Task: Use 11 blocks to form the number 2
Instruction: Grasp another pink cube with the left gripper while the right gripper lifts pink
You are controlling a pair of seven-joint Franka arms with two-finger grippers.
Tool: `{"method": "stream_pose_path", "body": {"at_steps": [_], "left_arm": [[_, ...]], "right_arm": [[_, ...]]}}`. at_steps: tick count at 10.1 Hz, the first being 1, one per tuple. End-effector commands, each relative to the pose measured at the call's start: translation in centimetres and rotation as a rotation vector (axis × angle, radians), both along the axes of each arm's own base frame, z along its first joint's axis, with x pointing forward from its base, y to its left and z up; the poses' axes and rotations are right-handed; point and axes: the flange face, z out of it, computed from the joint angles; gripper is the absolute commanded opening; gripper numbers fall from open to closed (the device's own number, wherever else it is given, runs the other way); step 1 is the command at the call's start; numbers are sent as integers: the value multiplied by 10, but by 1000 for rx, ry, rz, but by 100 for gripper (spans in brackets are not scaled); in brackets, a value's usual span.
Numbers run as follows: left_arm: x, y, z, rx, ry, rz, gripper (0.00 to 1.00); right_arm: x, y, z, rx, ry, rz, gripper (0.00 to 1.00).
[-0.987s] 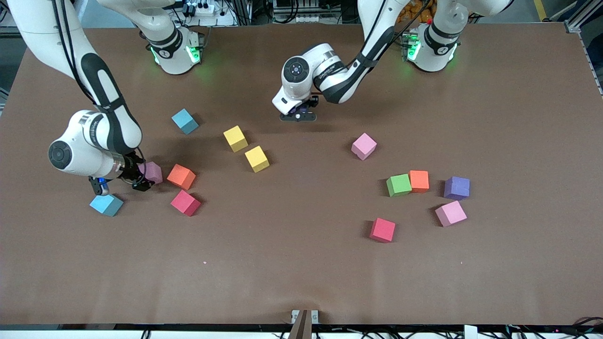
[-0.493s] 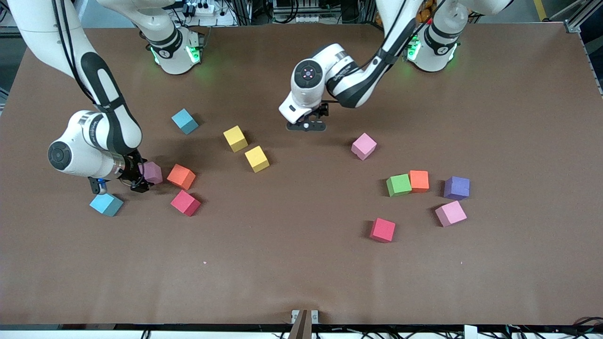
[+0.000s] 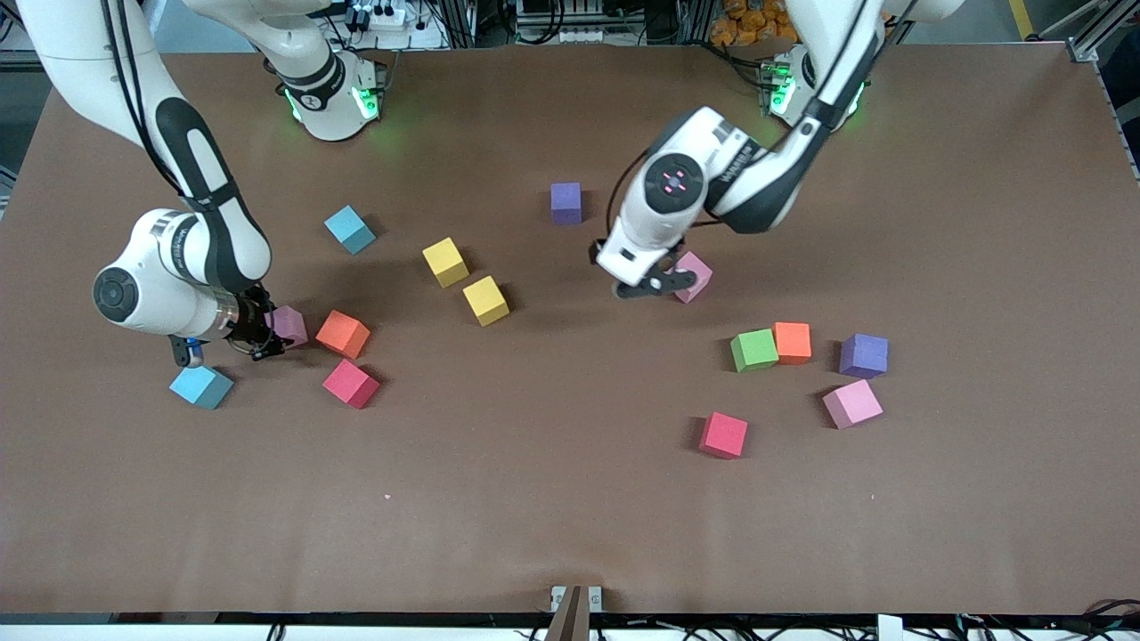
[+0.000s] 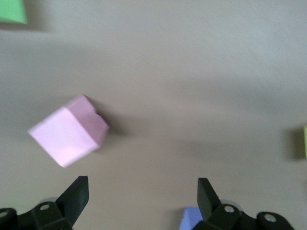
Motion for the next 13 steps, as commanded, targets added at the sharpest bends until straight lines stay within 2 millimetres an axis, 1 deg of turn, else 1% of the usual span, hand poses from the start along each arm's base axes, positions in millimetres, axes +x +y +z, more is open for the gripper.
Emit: {"method": "stream_pose_path", "body": {"at_steps": [1,2,3,4,5,6,7,8,10,12,13], "left_arm": [[1,41,-2,69,-12,37,100],[1,57,-11,95,2,99,100],[-1,72,-22,112,11,160,100],[-8,86,-37,113,-2,216,100],[-15,97,-51,112,-13,242,100],[-15,109,-58,111,-15,264,100],[-13,114,-58,113,-14,288,100],[-10,117,-58,120,-13,349,100],[-11,115,-58,132,-12,429,100],[-13,110,-62,134,-10,494,100],[-17,103,-68,131,-13,521,100]], "right_arm": [[0,9,32,1,-2,0,6],[1,18,57,21,12,14,6],[1,38,82,31,24,26,6],[-2,70,97,27,29,15,6],[-5,118,102,10,30,8,6],[-15,176,103,-13,29,-1,6],[-23,213,104,-30,28,-28,4],[-34,243,106,-44,29,-48,2],[-60,301,110,-60,37,-84,2],[-100,360,118,-63,46,-80,2],[-111,363,127,-57,44,-85,2]]}}
